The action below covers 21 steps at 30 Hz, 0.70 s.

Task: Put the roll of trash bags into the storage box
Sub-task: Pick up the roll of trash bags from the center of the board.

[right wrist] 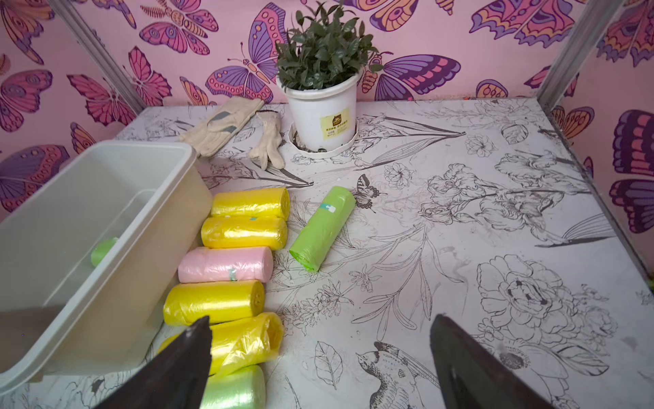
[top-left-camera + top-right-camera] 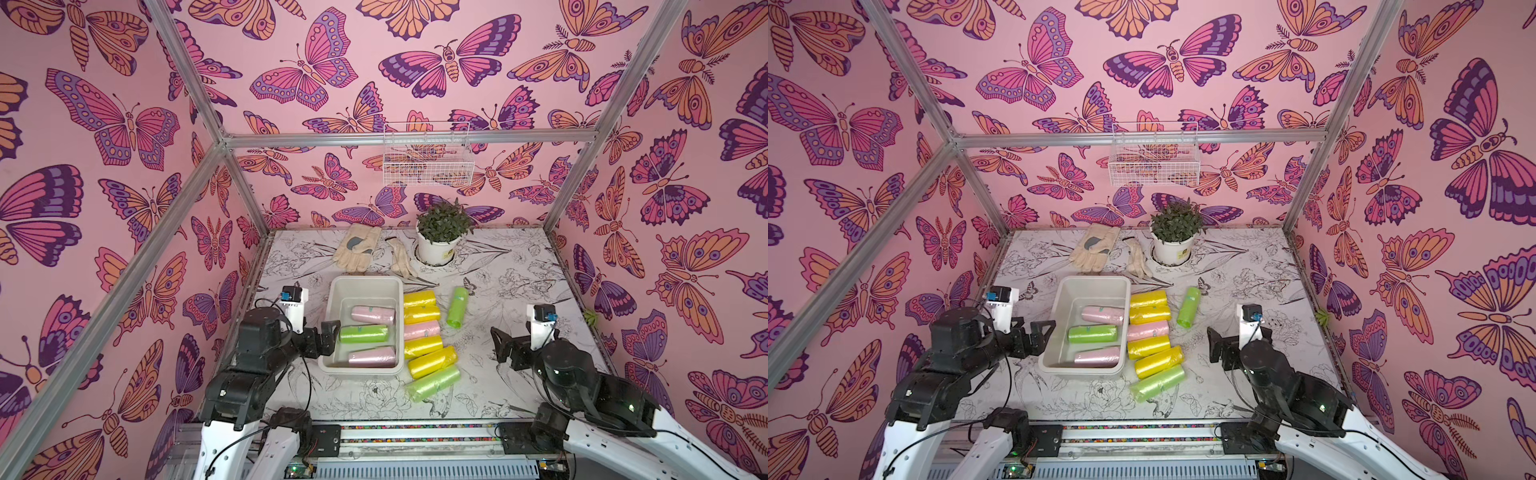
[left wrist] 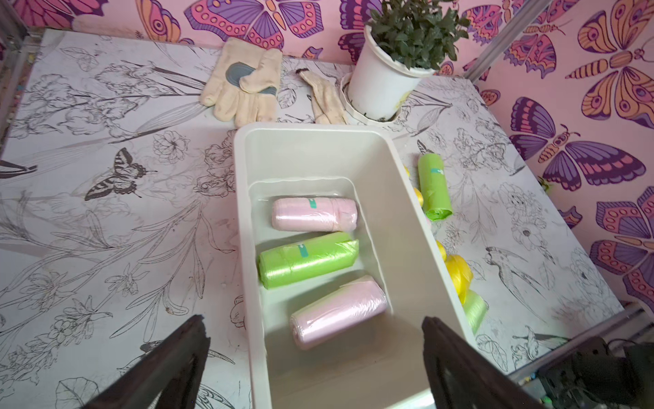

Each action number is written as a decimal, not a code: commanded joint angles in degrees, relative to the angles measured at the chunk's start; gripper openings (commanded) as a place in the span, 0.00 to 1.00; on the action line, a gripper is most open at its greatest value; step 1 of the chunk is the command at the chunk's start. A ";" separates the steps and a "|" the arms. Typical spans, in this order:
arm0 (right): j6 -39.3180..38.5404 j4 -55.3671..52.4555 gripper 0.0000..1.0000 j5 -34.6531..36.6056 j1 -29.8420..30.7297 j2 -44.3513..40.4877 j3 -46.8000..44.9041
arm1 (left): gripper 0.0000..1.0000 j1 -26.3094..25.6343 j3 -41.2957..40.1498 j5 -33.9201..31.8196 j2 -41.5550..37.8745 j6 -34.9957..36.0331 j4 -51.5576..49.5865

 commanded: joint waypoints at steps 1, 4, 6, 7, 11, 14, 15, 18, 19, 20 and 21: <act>5.11 -4.35 0.99 1.83 -0.39 -2.37 -1.62 | 0.94 -1.85 0.92 0.63 2.08 1.29 -0.24; 5.21 -3.82 0.99 -0.98 -0.53 -0.27 -2.48 | 0.91 -4.87 2.36 -2.13 3.67 0.84 -1.80; 5.06 -3.57 0.99 -2.00 -1.23 3.24 -2.14 | 0.91 -8.45 3.05 -5.70 4.03 -0.23 -2.87; 4.57 -3.18 0.99 -3.06 -2.00 5.58 -1.79 | 0.91 -10.91 3.47 -7.60 4.20 -0.75 -3.41; 2.01 -2.49 0.99 -9.13 -8.95 13.72 0.76 | 0.87 -22.28 5.95 -16.30 6.34 -3.85 -7.17; -3.46 -1.73 0.99 -16.56 -15.80 16.79 3.85 | 0.83 -31.12 8.59 -21.61 9.66 -7.23 -11.37; -4.86 -1.60 0.99 -18.30 -17.63 16.96 4.99 | 0.82 -34.44 9.30 -22.76 10.69 -8.89 -12.46; -8.88 0.33 0.99 -23.78 -20.91 15.96 6.93 | 0.81 -43.39 10.00 -24.92 12.68 -13.53 -13.64; -10.42 -0.03 0.99 -23.79 -21.13 15.86 8.23 | 0.81 -46.54 10.26 -25.98 13.63 -14.97 -13.95; -12.02 -0.66 0.99 -23.71 -21.05 15.92 9.50 | 0.81 -49.26 10.55 -27.07 14.64 -16.07 -14.32; -14.14 -1.81 0.99 -23.76 -21.06 16.13 11.16 | 0.80 -52.06 11.15 -28.56 16.02 -17.20 -14.84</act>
